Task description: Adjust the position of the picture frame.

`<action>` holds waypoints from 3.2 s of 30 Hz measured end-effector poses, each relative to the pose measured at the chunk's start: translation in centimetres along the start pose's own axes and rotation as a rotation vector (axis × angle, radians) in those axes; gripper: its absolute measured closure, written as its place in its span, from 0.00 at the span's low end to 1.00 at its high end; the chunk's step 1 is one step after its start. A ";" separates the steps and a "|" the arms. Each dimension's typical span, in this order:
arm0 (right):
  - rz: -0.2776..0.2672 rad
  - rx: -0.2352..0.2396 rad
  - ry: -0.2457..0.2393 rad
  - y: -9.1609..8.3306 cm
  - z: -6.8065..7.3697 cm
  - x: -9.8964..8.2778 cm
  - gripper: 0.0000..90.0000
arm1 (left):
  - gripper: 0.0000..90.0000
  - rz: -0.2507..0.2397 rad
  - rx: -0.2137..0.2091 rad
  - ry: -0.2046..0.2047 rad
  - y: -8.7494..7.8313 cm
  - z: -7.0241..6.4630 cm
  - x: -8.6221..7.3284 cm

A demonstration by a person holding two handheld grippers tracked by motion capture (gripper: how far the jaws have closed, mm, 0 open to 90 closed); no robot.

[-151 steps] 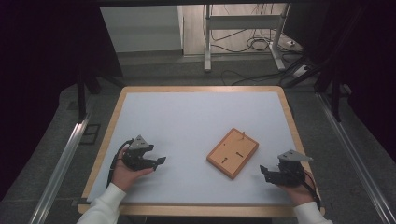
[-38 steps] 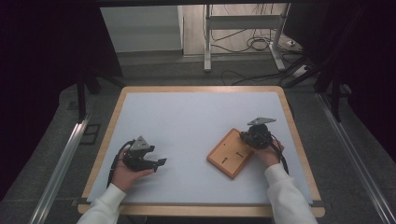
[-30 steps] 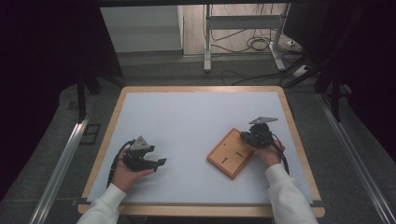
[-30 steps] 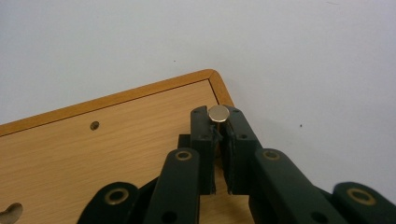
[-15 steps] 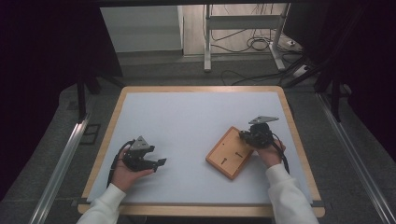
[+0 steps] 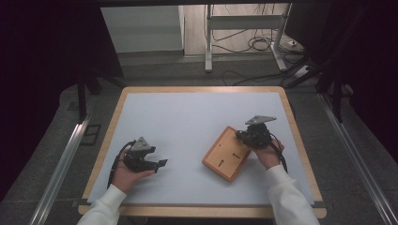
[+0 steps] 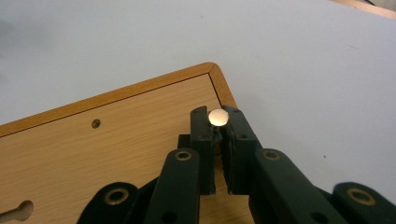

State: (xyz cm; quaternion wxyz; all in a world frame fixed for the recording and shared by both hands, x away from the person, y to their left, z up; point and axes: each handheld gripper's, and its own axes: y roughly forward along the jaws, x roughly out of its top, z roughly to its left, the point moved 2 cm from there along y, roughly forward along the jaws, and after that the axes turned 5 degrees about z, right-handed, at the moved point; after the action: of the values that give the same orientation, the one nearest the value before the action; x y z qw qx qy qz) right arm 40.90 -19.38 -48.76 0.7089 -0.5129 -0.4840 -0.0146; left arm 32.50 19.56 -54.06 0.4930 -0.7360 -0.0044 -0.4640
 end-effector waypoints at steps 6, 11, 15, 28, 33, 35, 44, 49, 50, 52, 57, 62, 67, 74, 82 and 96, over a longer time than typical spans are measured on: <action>-0.011 0.025 -0.030 -0.1 1.4 0.7 0.94 | 0.27 0.000 0.001 0.001 0.0 0.0 0.0; -0.013 0.045 -0.055 0.1 2.5 1.2 0.94 | 0.27 0.000 0.002 0.003 0.0 0.1 0.0; -0.015 0.064 -0.079 0.5 3.7 1.8 0.94 | 0.27 0.002 0.002 0.002 0.0 0.1 0.0; 0.009 0.146 -0.148 3.9 7.9 3.7 0.94 | 0.27 -0.001 0.003 0.001 -0.2 0.2 -0.1; 0.039 0.149 -0.179 6.0 9.6 4.3 0.94 | 0.27 -0.002 0.004 0.001 -0.2 0.3 -0.1; 0.058 0.158 -0.189 6.9 10.2 4.4 0.94 | 0.27 -0.002 0.002 0.004 -0.2 0.3 -0.1; 0.096 0.151 -0.188 9.2 10.3 4.3 0.93 | 0.27 -0.002 0.001 0.004 -0.2 0.3 -0.1; 0.057 0.133 -0.213 8.2 10.1 4.0 0.69 | 0.27 0.002 0.000 0.010 -0.1 0.2 -0.1; 0.043 0.132 -0.205 7.7 9.8 4.0 0.64 | 0.27 0.004 0.000 0.010 -0.1 0.2 -0.1; -0.002 0.140 -0.174 6.6 9.2 3.7 0.55 | 0.27 0.003 0.000 0.007 -0.1 0.2 -0.1; -0.043 0.134 -0.110 4.4 7.8 2.7 0.47 | 0.27 0.009 0.000 0.013 0.0 0.1 -0.1; -0.066 0.103 -0.081 1.7 6.5 0.4 0.41 | 0.27 0.010 0.002 0.015 0.1 0.1 -0.1; -0.063 0.089 -0.077 0.3 5.8 -1.1 0.42 | 0.27 0.006 0.002 0.017 0.1 0.0 -0.1; -0.010 0.109 -0.109 -1.3 5.6 -4.2 0.70 | 0.26 0.004 -0.003 0.018 0.1 0.2 -0.2; 0.084 0.197 -0.151 -1.8 7.2 -7.3 1.00 | 0.26 0.007 -0.002 0.026 0.1 -0.1 -0.1; 0.140 0.227 -0.207 -0.8 9.0 -7.7 1.00 | 0.26 0.008 0.002 0.027 0.2 -0.1 -0.1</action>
State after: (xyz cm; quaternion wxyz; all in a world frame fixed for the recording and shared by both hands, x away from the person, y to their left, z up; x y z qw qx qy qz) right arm 30.37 -16.71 -53.53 0.7079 -0.4610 -0.5159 0.1425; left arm 32.44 19.49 -54.27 0.4954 -0.7291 0.0048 -0.4721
